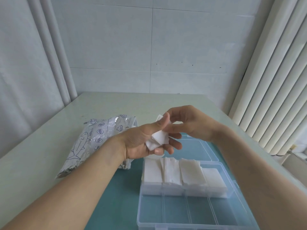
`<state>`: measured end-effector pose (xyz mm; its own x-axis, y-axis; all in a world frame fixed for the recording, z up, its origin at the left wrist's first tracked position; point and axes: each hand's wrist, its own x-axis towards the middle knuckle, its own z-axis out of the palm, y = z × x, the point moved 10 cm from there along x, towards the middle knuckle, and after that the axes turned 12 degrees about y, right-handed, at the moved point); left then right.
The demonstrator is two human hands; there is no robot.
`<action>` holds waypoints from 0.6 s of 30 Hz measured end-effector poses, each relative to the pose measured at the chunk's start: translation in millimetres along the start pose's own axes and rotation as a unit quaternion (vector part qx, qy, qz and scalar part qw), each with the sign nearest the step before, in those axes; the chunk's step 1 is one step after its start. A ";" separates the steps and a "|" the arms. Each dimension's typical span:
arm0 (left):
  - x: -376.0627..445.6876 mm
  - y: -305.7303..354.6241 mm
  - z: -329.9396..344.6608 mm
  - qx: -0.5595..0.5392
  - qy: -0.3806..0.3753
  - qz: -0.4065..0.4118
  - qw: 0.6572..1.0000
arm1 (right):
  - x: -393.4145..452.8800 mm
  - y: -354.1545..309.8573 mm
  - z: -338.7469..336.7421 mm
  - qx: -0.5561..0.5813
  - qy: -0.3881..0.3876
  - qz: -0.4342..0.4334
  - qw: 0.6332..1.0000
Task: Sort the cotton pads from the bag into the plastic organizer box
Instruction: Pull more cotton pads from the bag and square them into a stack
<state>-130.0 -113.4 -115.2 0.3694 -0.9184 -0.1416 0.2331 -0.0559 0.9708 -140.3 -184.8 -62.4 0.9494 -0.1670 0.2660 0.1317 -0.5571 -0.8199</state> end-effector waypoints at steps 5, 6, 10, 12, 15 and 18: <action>0.7 -5.8 -19.9 -0.059 0.054 -0.070 0.994 | 3.7 16.1 -40.9 0.097 0.116 0.067 0.986; 0.2 -5.8 -23.1 -0.063 0.068 -0.071 0.993 | 3.4 20.3 -44.6 0.114 0.127 0.090 0.981; 2.4 1.4 -29.2 -0.059 0.115 -0.030 0.991 | -0.5 34.5 -42.4 0.179 0.120 0.171 0.961; 3.6 5.6 -28.1 -0.054 0.121 -0.013 0.991 | -0.8 37.0 -39.3 0.185 0.107 0.186 0.959; 5.1 13.2 -32.1 -0.054 0.138 0.022 0.989 | -1.4 39.4 -36.3 0.173 0.099 0.201 0.959; 5.4 21.1 -39.8 -0.021 0.181 0.076 0.980 | -2.4 40.7 -34.3 0.164 0.093 0.208 0.960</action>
<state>-87.3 -104.0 -103.2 0.6961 -0.7152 -0.0636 0.1850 0.0931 0.9783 -147.0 -234.9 -79.0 0.8760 -0.4787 -0.0588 -0.1369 -0.1299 -0.9820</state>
